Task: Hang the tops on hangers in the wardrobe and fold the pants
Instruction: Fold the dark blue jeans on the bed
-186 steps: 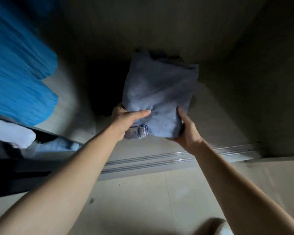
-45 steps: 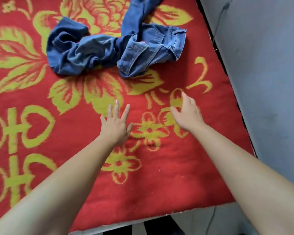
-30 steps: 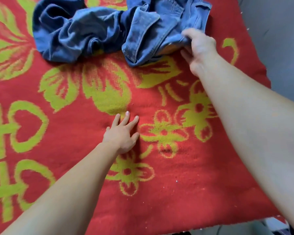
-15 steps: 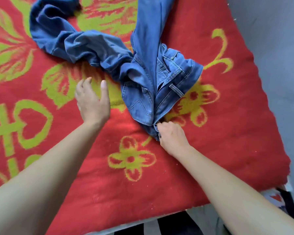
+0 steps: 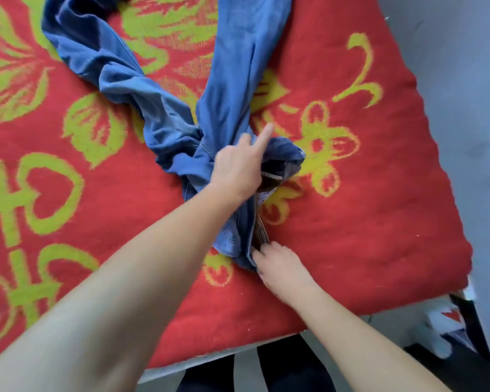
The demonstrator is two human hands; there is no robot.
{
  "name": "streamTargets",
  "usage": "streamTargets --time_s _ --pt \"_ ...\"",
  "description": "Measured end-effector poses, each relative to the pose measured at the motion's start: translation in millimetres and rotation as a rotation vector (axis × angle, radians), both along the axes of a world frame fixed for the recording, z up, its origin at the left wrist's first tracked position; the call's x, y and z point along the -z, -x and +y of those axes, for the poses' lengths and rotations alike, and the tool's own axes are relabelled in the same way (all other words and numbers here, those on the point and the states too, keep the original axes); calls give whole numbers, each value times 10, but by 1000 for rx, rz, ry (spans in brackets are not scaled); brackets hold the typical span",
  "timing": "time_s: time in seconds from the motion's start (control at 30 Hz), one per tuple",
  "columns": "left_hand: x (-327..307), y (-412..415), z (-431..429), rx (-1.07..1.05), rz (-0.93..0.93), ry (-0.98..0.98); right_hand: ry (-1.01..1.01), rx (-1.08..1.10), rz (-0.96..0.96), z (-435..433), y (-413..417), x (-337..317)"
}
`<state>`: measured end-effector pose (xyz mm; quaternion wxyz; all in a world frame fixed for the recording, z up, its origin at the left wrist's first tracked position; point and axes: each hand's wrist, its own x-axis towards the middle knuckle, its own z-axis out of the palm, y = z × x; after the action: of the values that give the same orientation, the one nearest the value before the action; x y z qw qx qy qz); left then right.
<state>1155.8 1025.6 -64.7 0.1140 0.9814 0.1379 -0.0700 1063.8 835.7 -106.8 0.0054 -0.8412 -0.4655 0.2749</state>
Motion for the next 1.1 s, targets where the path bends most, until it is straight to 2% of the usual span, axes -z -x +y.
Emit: streamTargets --time_s 0.07,0.13,0.23,0.33,0.37,0.47,0.53,0.63,0.77,0.87,1.0,1.1 --pt "-67 162 218 -132 -81 126 86 138 113 -116 -113 33" --pt "-163 335 416 -257 -180 237 110 214 125 -160 -226 33" --pt "-428 716 699 -458 -229 187 36 203 66 3 -348 -106" --pt "-725 1203 975 -517 -182 52 3 166 41 315 -375 -351" --pt "-824 1369 1020 -457 -166 23 6 164 103 415 -360 -457" --pt "-1129 1852 1014 -265 -102 -57 23 180 455 617 -260 -868" --pt "-1337 2158 935 -284 15 -114 60 179 587 590 -132 -1136" --pt "-1659 2556 790 -424 196 -91 81 238 630 362 45 -1462" --pt "-2199 2909 772 -552 346 -182 85 214 486 116 148 -2000" --pt "-2656 3004 758 -642 340 -243 53 324 296 -41 101 -2516" --pt "-3398 3019 742 -771 110 -122 -94 403 47 -113 83 -3351" --pt "-3944 3195 765 -717 -56 -42 -70 504 -144 -96 306 -3928"
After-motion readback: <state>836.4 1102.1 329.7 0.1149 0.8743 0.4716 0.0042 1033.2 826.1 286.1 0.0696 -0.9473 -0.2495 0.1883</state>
